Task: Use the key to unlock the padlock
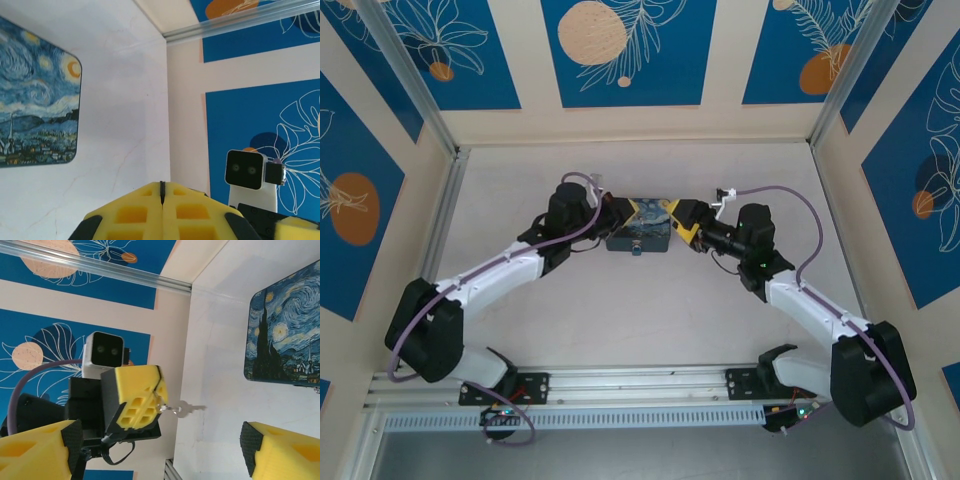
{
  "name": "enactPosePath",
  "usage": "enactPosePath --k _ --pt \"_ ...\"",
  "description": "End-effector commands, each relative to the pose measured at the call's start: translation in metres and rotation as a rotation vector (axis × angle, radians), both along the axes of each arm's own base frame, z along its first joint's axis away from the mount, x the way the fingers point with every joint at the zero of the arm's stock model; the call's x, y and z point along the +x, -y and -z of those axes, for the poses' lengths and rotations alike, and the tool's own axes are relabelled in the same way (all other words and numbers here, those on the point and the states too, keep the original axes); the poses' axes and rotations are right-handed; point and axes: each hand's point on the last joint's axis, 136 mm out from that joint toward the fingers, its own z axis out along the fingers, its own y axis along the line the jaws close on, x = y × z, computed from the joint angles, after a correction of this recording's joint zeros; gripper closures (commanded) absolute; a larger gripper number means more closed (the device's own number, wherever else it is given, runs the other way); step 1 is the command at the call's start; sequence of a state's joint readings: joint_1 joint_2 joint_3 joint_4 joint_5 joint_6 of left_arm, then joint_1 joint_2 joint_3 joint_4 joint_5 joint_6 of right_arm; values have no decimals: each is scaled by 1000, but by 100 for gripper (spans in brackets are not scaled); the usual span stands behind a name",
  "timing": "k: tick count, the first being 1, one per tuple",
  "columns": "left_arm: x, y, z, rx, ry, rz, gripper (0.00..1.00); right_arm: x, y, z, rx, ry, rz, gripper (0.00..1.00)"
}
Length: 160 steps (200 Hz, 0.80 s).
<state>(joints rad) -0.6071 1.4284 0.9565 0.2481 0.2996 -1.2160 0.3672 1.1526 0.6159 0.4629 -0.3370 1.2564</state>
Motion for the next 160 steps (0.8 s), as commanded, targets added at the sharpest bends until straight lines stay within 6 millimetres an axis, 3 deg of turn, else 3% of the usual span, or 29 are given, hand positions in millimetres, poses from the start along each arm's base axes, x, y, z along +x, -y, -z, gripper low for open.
enactPosePath --k 1,16,29,53,87,106,129,160 --pt "7 -6 -37 -6 140 -51 100 12 -5 -19 16 33 14 16" --pt "10 -10 -41 -16 156 -81 100 18 -12 -25 40 45 5 16" --pt "12 -12 -43 -18 160 -100 100 23 -18 -29 42 49 -8 0" --pt "14 -12 -49 -23 170 -110 100 29 -22 -27 -40 6 3 0" --pt "16 -12 -57 -29 186 -117 100 41 -5 -12 -253 -172 91 1" --pt "18 -11 -59 -33 187 -119 100 53 3 -5 -228 -155 105 0" --pt "18 -11 -61 -37 191 -122 100 55 5 10 -185 -158 127 0" --pt "19 -11 -64 -37 196 -125 100 52 -9 3 -185 -101 46 1"
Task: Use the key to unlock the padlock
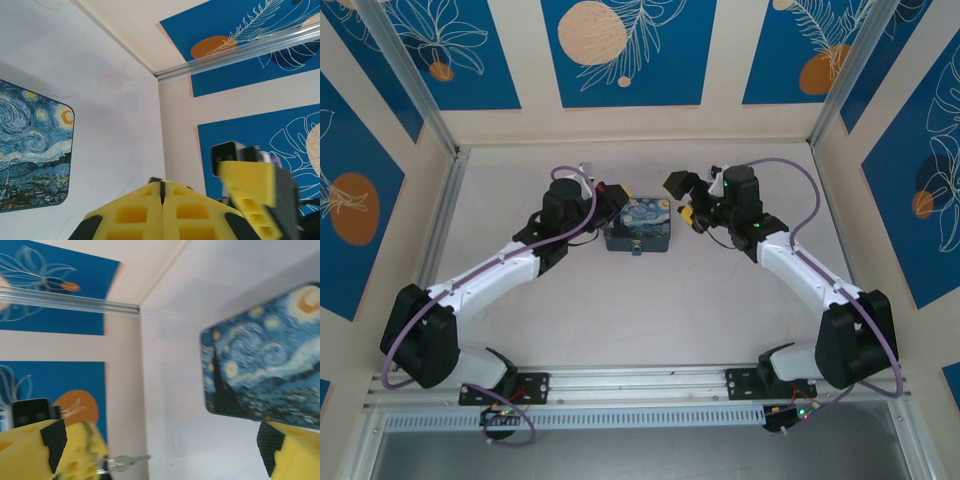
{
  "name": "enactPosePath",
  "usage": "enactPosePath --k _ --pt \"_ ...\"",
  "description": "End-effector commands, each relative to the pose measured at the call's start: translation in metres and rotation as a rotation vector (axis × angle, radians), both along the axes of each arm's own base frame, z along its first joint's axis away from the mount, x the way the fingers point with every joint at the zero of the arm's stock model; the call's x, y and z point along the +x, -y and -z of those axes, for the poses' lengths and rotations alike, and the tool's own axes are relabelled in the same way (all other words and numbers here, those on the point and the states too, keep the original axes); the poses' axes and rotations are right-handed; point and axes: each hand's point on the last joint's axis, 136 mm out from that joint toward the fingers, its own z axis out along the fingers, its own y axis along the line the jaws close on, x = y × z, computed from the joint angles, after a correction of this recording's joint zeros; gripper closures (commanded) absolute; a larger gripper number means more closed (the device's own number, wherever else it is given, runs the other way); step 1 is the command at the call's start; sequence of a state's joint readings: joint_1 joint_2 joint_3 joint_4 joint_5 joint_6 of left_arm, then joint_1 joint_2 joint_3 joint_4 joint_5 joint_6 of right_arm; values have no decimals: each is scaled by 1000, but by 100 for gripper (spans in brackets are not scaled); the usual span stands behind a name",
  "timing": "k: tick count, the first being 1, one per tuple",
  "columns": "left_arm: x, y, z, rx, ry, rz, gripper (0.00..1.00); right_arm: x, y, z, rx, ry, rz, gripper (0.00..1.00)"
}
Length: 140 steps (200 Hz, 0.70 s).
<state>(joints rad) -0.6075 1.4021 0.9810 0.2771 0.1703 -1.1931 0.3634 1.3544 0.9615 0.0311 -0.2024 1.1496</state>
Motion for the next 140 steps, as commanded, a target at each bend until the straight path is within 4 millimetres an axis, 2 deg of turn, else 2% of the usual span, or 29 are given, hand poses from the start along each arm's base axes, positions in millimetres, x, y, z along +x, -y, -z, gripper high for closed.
enactPosePath --k 1,64,79,120,140 --pt "2 2 -36 -29 95 -6 100 -3 -11 -10 25 70 -68 0" --pt "1 2 -39 -50 90 -8 100 -16 -38 -32 155 176 -167 0" --pt "-1 2 -39 -65 84 -8 100 -20 -43 -38 181 205 -185 4" --pt "-4 1 -39 -112 62 -8 100 -24 -52 -48 247 241 -213 32" --pt "-6 0 -39 -123 56 -13 100 -23 -55 -48 257 243 -218 43"
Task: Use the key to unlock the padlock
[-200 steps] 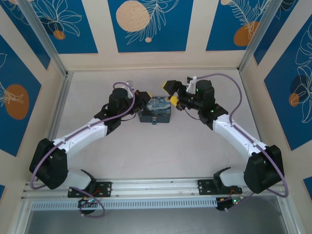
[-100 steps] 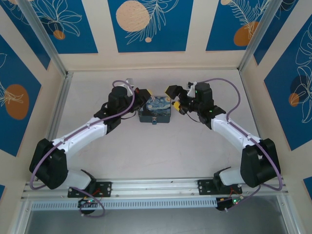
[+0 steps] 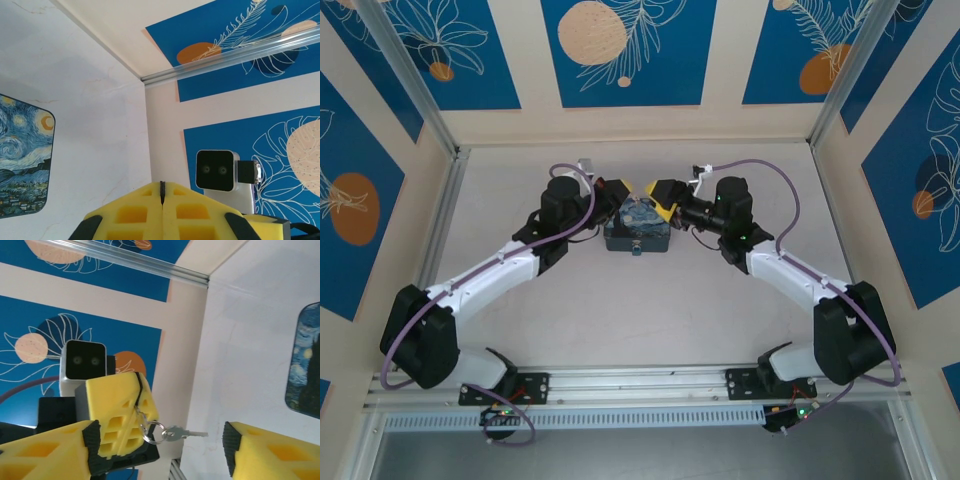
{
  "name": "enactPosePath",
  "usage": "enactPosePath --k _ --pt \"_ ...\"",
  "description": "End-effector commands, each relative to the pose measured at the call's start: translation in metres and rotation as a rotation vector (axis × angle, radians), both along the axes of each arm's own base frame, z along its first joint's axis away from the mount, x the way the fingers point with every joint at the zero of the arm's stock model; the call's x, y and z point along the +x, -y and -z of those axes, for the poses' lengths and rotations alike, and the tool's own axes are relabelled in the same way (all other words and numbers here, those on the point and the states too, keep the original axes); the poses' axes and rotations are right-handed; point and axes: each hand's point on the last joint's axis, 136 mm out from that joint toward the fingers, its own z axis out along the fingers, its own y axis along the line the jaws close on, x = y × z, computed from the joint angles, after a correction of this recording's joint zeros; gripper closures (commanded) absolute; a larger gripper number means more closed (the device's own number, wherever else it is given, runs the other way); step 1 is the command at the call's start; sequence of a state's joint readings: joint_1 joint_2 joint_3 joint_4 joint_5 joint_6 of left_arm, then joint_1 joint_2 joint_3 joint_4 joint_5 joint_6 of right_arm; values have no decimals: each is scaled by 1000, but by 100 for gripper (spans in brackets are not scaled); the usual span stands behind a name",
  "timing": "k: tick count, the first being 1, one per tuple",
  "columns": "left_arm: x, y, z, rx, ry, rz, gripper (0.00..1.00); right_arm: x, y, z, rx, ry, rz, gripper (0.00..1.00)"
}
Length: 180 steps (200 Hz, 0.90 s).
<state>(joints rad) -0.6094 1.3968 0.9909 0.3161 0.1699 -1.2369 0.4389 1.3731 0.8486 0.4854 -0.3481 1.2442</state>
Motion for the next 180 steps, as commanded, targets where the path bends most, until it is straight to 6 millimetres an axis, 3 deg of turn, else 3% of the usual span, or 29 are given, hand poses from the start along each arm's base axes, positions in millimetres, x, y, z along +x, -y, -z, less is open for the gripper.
enactPosePath --k 1,125,180 --pt "-7 -2 -22 -63 42 -6 100 -1 -7 -7 40 36 -26 43" --pt "-8 2 -17 -91 18 -8 100 2 -25 -11 98 45 -77 67" --pt "-7 3 -14 -91 11 -12 100 -1 -29 -11 106 49 -92 72"
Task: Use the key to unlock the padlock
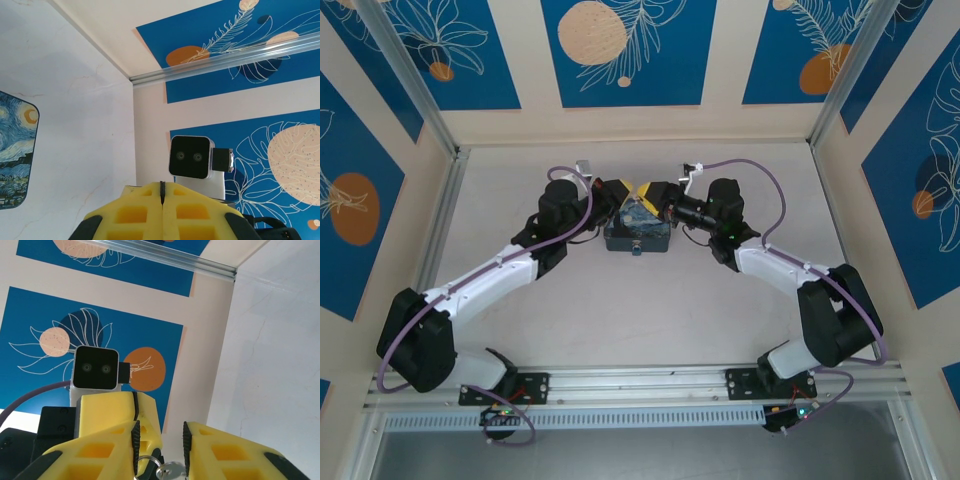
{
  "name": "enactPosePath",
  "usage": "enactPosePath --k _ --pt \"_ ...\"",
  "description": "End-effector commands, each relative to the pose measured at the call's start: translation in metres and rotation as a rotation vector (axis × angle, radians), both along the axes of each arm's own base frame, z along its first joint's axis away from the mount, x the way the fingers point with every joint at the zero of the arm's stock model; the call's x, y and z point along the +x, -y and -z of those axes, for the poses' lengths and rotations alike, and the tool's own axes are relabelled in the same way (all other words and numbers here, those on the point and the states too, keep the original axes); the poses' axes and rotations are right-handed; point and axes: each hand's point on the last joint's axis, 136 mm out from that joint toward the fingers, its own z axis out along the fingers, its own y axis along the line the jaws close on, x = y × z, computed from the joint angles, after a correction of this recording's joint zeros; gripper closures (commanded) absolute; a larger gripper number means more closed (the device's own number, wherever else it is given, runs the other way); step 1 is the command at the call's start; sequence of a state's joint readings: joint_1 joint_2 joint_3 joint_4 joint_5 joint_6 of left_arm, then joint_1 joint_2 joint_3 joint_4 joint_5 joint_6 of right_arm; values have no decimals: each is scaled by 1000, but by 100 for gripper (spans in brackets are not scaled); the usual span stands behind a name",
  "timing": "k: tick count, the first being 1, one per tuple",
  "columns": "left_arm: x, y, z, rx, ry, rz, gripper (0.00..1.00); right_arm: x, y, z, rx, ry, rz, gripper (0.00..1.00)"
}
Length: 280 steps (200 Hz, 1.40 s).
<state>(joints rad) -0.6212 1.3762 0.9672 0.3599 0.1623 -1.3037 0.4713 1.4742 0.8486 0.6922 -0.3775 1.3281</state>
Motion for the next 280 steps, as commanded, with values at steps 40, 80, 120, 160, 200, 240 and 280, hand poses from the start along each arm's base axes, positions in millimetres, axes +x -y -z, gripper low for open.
enactPosePath --k 40,80,120,160,200,240,280 --pt "-1 3 -4 -20 17 -11 100 -8 -10 -8 22 31 -48 75" --pt "0 4 -2 -16 15 -14 100 -10 -13 -9 24 36 -61 77" --pt "0 3 -1 -12 13 -15 100 -12 -13 -10 29 42 -62 71" --pt "0 2 0 -11 8 -24 100 -12 -13 -10 30 42 -59 72" --pt "0 -1 1 -6 6 -37 100 -13 -14 -7 27 34 -61 76" --pt "1 -1 1 -4 6 -41 100 -16 -13 -3 25 27 -61 78" --pt "1 -2 0 -4 5 -43 100 -17 -13 -1 21 21 -60 87"
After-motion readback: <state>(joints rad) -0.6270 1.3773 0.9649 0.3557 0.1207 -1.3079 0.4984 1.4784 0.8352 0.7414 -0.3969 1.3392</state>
